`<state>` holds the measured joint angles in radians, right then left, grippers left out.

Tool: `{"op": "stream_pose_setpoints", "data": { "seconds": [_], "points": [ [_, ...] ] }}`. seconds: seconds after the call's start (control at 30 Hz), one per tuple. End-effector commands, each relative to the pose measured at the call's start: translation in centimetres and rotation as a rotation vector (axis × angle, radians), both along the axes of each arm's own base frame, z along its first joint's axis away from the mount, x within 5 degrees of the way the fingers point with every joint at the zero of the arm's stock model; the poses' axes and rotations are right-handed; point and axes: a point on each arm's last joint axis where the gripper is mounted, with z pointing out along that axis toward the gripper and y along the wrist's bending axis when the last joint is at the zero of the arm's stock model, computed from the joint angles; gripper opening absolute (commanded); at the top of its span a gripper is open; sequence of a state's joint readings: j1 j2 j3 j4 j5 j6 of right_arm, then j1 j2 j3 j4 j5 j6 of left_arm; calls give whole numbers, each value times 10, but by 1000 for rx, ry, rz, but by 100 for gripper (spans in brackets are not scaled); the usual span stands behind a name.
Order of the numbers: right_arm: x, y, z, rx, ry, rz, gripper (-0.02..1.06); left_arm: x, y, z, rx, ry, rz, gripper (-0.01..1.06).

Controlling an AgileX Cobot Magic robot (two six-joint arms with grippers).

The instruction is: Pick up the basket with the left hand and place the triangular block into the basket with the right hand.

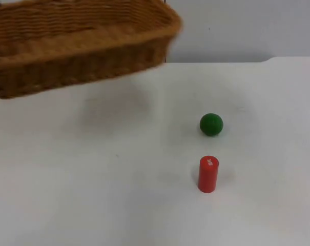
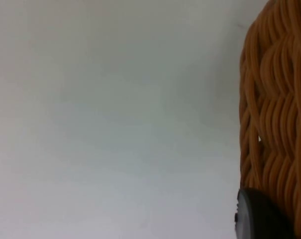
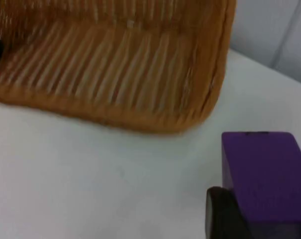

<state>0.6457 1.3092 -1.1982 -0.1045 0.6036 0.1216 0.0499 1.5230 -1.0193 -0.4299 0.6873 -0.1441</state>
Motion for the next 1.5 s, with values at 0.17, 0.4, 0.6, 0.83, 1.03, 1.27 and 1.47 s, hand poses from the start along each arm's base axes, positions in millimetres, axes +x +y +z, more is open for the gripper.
{"op": "stream_pose_setpoints", "data": {
  "seconds": [0.17, 0.4, 0.6, 0.83, 1.03, 1.27, 1.47],
  "points": [
    [-12, -28, 15, -43, -23, -60, 0, -7, -66, 4, -29, -33, -194, 1],
    [-14, -30, 17, -29, -22, -69, 0, -18, -120, 8, -71, -90, -280, 1],
    [-5, -23, 7, -48, 6, -65, 0, -20, -133, -1, -94, -47, -295, 1],
    [22, -3, -27, -88, 68, -56, 0, -19, -134, -10, -86, -4, -303, 1],
    [33, 24, -64, -169, 147, 10, 0, -18, -134, -11, -81, -14, -300, 1],
    [39, 47, -92, -185, 185, 42, 0, -18, -134, -11, -73, -12, -306, 1],
    [41, 48, -94, -168, 184, 27, 0, -18, -133, -11, -71, -10, -308, 1]
  ]
}}
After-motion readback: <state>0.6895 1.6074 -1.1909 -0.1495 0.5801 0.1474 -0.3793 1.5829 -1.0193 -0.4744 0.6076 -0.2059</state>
